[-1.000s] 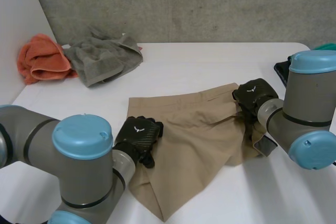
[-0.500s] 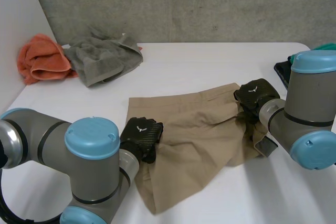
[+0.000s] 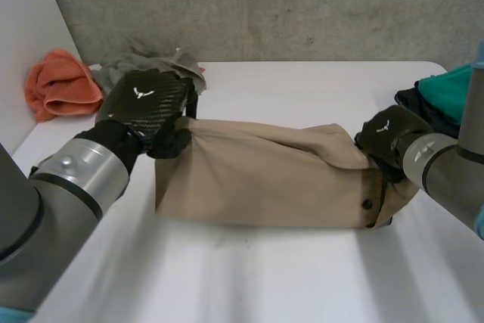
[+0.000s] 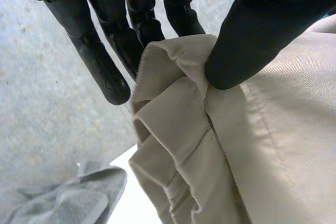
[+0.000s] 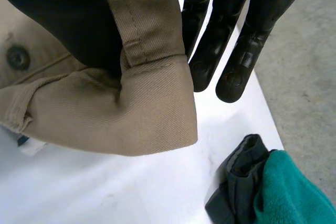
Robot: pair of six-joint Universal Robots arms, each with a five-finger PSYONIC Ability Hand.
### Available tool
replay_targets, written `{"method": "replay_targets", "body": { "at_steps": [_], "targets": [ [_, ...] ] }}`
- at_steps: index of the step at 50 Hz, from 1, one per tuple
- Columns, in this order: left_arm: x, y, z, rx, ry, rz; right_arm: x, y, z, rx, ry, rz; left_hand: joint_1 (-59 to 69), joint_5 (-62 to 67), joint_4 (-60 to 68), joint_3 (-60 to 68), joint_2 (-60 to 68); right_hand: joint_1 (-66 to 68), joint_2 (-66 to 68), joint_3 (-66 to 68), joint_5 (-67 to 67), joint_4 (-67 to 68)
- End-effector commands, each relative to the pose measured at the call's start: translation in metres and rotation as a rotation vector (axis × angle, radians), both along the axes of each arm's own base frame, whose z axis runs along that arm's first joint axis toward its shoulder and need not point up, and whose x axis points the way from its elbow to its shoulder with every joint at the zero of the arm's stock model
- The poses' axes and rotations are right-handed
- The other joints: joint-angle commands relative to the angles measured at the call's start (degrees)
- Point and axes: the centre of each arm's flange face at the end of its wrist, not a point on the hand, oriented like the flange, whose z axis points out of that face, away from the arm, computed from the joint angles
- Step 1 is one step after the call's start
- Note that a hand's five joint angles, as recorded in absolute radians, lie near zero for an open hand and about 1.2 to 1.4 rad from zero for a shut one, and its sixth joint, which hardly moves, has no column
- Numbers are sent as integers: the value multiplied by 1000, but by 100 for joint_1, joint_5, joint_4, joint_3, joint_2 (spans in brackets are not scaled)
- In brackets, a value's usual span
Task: Fold the laundry.
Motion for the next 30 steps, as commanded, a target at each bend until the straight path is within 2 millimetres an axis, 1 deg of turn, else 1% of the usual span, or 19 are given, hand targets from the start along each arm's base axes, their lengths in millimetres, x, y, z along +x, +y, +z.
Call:
{"method": "replay_targets", "body": {
  "at_steps": [1,2,3,6,7,10,11,14,15,18,19,21,22,23,24,26,27,28,30],
  "targets": [
    [6,-35,-33,135,-39,29,-4,10,-5,12,94,47,1624,1385,1155,1260,1184,2506,1310,1185,1285,1191],
    [4,-40,-37,148,-45,30,-4,9,-5,8,95,48,1624,1385,1155,1260,1184,2506,1310,1185,1285,1191],
    [-1,-51,-45,168,-53,34,-3,9,-4,5,94,50,1624,1385,1155,1260,1184,2506,1310,1185,1285,1191],
    [-6,-65,-53,193,-71,38,-2,4,-1,-20,97,51,1624,1385,1155,1260,1184,2506,1310,1185,1285,1191],
    [-9,-76,-56,197,-76,42,0,1,0,-33,91,51,1624,1385,1155,1260,1184,2506,1310,1185,1285,1191],
    [-12,-95,-55,178,-68,54,10,-16,-10,-72,73,70,1624,1385,1155,1260,1184,2506,1310,1185,1285,1191],
    [-16,-107,-55,160,-62,59,17,-29,-14,-113,61,75,1624,1385,1155,1260,1184,2506,1310,1185,1285,1191],
    [-22,-124,-51,114,-50,60,25,-50,-9,-212,23,69,1624,1385,1155,1260,1184,2506,1310,1185,1285,1191],
    [-28,-137,-42,51,-34,59,31,-64,0,-300,-14,62,1624,1385,1155,1260,1184,2506,1310,1185,1285,1191],
    [-36,-157,-15,-111,12,65,40,-86,25,-484,-89,56,1624,1385,1155,1260,1184,2506,1310,1185,1285,1191],
    [-41,-166,7,-234,47,70,46,-100,49,-644,-144,51,1624,1385,1155,1260,1184,2506,1310,1185,1285,1191],
    [-45,-173,36,-384,95,80,52,-112,80,-839,-219,45,1624,1385,1155,1260,1184,2506,1310,1185,1285,1191],
    [-43,-180,60,-507,140,111,54,-117,101,-961,-273,47,1624,1385,1155,1260,1184,2506,1310,1185,1285,1191],
    [-42,-182,72,-572,168,128,57,-119,130,-1133,-363,64,1624,1385,1155,1260,1184,2506,1310,1185,1285,1191],
    [-41,-182,95,-695,226,154,58,-119,144,-1215,-411,83,1624,1385,1155,1260,1184,2506,1310,1185,1285,1191],
    [-36,-180,117,-803,290,186,58,-118,157,-1290,-460,111,1624,1385,1155,1260,1184,2506,1310,1185,1285,1191],
    [-29,-174,142,-902,346,202,58,-117,162,-1311,-480,123,1624,1385,1155,1260,1184,2506,1310,1185,1285,1191],
    [-29,-171,148,-927,362,205,58,-117,165,-1313,-507,141,1624,1385,1155,1260,1184,2506,1310,1185,1285,1191],
    [-29,-167,150,-935,365,197,58,-117,168,-1302,-530,146,1624,1385,1155,1260,1184,2506,1310,1185,1285,1191]
  ]
}}
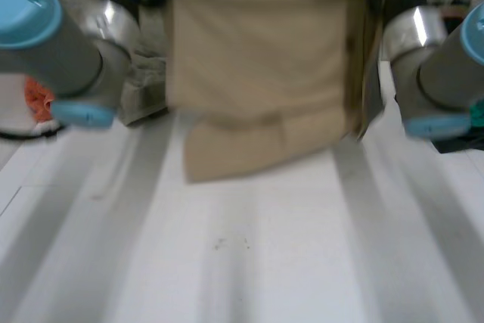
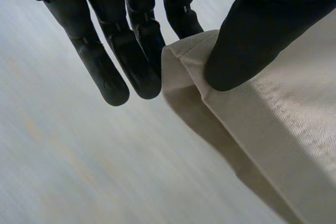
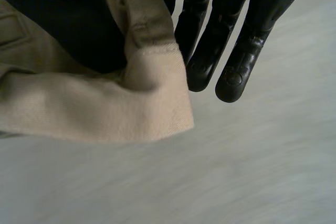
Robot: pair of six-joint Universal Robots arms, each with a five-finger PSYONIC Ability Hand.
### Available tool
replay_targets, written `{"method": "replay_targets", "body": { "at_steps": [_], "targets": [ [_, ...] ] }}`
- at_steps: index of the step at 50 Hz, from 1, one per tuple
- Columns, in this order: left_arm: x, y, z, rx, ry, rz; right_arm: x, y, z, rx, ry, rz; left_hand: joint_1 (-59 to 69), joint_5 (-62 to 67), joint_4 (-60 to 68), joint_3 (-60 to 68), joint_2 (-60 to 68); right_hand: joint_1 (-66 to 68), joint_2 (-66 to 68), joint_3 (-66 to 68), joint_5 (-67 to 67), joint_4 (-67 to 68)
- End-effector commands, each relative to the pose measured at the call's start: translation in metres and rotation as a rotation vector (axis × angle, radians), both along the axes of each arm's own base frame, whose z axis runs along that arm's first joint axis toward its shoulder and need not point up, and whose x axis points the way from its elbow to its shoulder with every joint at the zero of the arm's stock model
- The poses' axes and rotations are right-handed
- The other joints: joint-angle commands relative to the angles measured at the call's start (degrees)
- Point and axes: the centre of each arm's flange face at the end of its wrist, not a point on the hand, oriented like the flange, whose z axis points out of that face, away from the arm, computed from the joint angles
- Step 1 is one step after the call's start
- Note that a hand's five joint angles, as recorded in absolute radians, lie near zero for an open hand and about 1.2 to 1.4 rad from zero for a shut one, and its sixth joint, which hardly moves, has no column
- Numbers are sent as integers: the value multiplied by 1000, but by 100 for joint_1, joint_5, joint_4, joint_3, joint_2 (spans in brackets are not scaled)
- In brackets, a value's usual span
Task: Fold the laundry.
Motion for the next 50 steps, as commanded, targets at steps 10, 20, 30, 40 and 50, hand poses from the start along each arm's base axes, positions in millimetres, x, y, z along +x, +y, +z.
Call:
{"method": "replay_targets", "body": {
  "at_steps": [10,20,30,40,50],
  "targets": [
    [9,10,14,-197,75,29,7,1,18,-52,-147,156,1565,1385,1106,1161,1169,2506,1248,1175,1284,1163],
    [5,37,-103,140,-97,-18,8,9,-99,347,-17,164,1565,1385,1106,1161,1169,2506,1248,1175,1284,1163],
    [11,98,-193,507,-376,-53,-8,38,-175,725,94,127,1565,1385,1106,1161,1169,2506,1248,1175,1284,1163],
    [41,169,-168,629,-508,-76,-32,105,-156,1074,201,112,1565,1385,1106,1161,1169,2506,1248,1175,1284,1163],
    [69,241,-144,815,-630,-136,-72,165,-148,1340,359,55,1565,1385,1106,1161,1169,2506,1248,1175,1284,1163]
  ]
}}
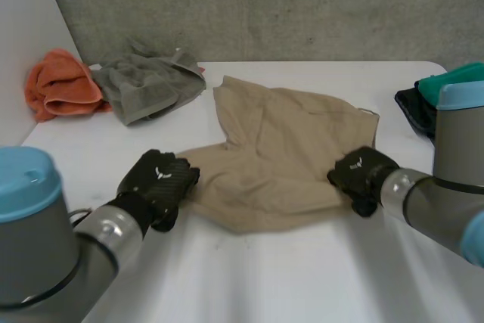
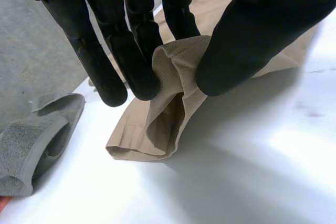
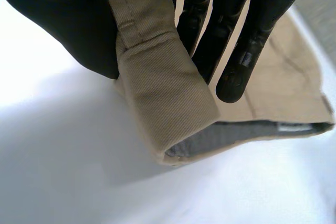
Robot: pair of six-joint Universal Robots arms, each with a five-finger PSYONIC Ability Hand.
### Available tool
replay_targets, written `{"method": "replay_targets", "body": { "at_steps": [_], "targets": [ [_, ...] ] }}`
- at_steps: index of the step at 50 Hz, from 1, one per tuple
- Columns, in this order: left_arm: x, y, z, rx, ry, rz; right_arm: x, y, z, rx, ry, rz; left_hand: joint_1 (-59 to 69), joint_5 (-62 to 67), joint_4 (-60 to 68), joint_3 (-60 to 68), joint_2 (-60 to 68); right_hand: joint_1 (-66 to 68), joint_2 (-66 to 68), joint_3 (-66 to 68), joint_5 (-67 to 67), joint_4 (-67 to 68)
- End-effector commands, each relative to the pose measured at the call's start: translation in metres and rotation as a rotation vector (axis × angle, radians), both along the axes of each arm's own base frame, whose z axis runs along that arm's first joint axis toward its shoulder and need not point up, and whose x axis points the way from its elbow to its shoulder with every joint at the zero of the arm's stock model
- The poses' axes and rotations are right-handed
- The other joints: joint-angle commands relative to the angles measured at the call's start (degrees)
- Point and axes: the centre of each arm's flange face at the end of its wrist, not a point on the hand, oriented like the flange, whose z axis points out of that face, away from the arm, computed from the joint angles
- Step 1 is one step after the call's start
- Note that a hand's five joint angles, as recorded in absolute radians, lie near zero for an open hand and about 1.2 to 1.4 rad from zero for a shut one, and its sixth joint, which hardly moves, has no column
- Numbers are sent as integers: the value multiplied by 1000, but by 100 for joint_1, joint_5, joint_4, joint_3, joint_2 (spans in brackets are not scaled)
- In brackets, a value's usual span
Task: Fold the laundry.
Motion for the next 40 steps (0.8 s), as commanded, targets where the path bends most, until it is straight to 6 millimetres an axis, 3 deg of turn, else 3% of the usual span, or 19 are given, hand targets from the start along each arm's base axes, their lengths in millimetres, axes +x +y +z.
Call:
{"method": "replay_targets", "body": {
  "at_steps": [1,5,9,10,11,16,19,22,28,34,40],
  "targets": [
    [21,50,9,183,-106,-31,-30,42,5,173,140,26,1545,1328,1105,1159,1133,2400,1248,1163,1258,1162],
    [21,72,8,269,-166,-84,-39,49,1,201,206,61,1545,1328,1105,1159,1133,2400,1248,1163,1258,1162],
    [14,64,16,202,-127,-90,-39,48,-1,174,209,69,-2547,-2764,-2987,-2933,-2959,2400,1248,1163,1258,1162],
    [10,58,22,161,-100,-89,-38,47,-3,166,207,68,-4056,-4273,-4496,-4442,-4468,2400,1248,1163,1258,1162],
    [8,56,26,141,-88,-87,-38,47,-3,163,205,69,-4521,-4738,-4961,-4907,-4933,2400,1248,1163,1258,1162],
    [-3,31,53,1,1,-75,-38,46,-6,148,199,66,-5063,-5281,-5503,-5450,-5475,2400,1248,1163,1258,1162],
    [-9,6,74,-118,75,-53,-37,45,-8,134,189,74,-5030,-5247,-5470,-5416,-5442,2400,1248,1163,1258,1162],
    [-26,-17,80,-201,139,-109,-36,46,-10,129,183,77,-4913,-5131,-5353,-5300,-5325,2400,1248,1163,1258,1162],
    [-66,-65,57,-203,185,-278,-35,46,-12,117,168,88,-4644,-4861,-5084,-5030,-5056,2400,1248,1163,1258,1162],
    [-89,-127,12,-133,185,-384,-32,47,-15,113,145,106,-4039,-4256,-4479,-4425,-4451,2400,1248,1163,1258,1162],
    [-109,-151,-17,-132,208,-495,-32,47,-16,115,138,112,-3886,-4104,-4326,-4273,-4298,2400,1248,1163,1258,1162]
  ]
}}
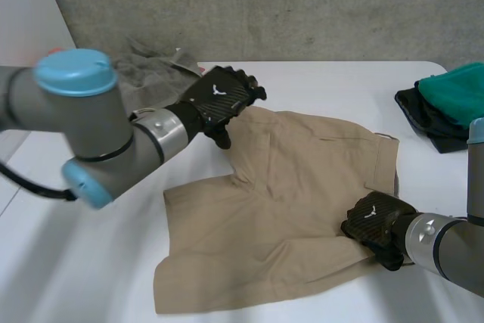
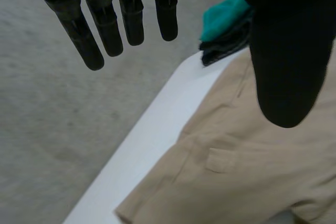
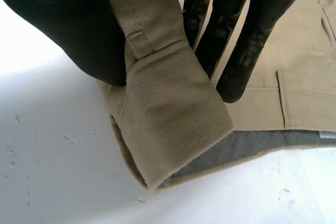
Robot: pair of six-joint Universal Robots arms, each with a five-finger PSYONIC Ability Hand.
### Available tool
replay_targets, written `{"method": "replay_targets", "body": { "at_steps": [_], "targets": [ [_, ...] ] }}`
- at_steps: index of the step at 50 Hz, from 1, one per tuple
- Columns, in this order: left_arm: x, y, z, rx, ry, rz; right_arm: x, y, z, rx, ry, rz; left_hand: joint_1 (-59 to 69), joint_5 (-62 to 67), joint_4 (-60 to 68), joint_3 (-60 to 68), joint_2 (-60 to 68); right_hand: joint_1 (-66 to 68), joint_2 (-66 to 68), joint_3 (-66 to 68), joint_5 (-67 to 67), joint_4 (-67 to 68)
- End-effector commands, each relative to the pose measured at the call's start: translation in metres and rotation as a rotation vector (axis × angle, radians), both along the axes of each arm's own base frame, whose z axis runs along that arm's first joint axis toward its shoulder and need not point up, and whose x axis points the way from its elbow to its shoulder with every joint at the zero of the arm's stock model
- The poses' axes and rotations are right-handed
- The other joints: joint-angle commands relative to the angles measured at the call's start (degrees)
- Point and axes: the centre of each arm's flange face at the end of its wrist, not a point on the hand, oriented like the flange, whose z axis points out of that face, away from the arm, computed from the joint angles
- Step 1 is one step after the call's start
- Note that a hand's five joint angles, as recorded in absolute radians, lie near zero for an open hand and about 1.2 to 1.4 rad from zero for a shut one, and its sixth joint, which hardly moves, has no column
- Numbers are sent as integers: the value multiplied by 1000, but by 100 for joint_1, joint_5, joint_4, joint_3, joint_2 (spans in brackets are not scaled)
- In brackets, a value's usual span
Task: Fold the laundry.
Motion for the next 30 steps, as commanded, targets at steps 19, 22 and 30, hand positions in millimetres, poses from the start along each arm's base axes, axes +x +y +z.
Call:
{"method": "replay_targets", "body": {
  "at_steps": [19,22,30],
  "targets": [
    [-40,-66,-99,10,9,-145,3,-4,-3,-26,-21,11,1335,1316,1340,1342,1343,2313,1248,1163,1257,1162],
    [-39,-66,-104,15,-1,-144,3,-4,-3,-26,-26,14,1620,1601,1625,1627,1628,2313,1248,1163,1257,1162],
    [-36,-62,-112,1,-61,-143,2,-9,-1,-38,-40,12,1975,1955,1980,1982,1982,2313,1248,1163,1257,1162]
  ]
}}
